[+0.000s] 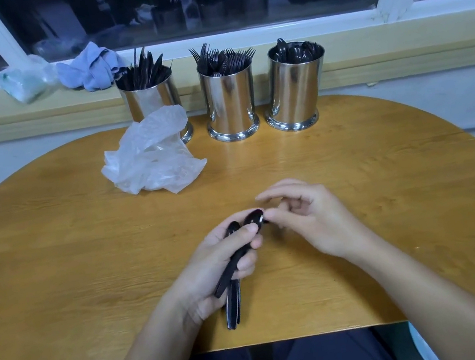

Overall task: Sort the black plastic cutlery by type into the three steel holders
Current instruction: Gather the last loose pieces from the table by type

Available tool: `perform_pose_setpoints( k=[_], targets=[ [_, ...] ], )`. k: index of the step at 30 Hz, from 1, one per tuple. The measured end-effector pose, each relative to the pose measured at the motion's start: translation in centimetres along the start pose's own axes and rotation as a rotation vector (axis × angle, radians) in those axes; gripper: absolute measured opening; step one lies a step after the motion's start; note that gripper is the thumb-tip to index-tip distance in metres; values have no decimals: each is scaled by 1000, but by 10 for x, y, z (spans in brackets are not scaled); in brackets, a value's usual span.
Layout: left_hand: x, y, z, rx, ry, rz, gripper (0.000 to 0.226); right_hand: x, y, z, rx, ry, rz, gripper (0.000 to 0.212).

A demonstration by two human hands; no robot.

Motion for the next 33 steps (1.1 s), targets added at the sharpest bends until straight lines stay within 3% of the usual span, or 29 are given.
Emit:
perform_pose_setpoints(
  k=[2, 5, 8, 11, 16, 22, 26, 33],
  targets=[
    [-3, -3, -2, 38, -38, -64, 40, -22, -16, -4, 27, -95, -231, 18],
    [-12, -4, 2, 78, -109, -199, 40, -36, -35, -17, 39, -25, -663, 26],
    [-16, -1, 10, 82, -146, -296, 36, -30, -38, -25, -20, 36, -779, 24],
    [-8, -2, 7, 98, -178, -248, 44, -26, -32, -23, -40, 36, -848, 15],
    [-2, -6, 2, 124, -215, -278, 40, -26, -22, -19, 29, 93, -840, 5],
    [0, -5, 1, 115, -253, -278, 34, -24, 10, -22, -29, -83, -700, 5],
    [4, -7, 5, 130, -300, -286, 46, -12, 33, -34, -234, -260, -610, 4],
    [11, -4, 12, 121, -351, -202, 47, 29, 42, -40, -556, -218, -653, 8]
  ],
)
Point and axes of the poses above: each hand's wrist, its own z-axis towards the middle knuckle, its own x-axis out of the palm, y = z × x, the point moved 6 cm from there along z, towards the middle knuckle, and after that the axes turned 5 degrees about -x, right-handed, at the moved point
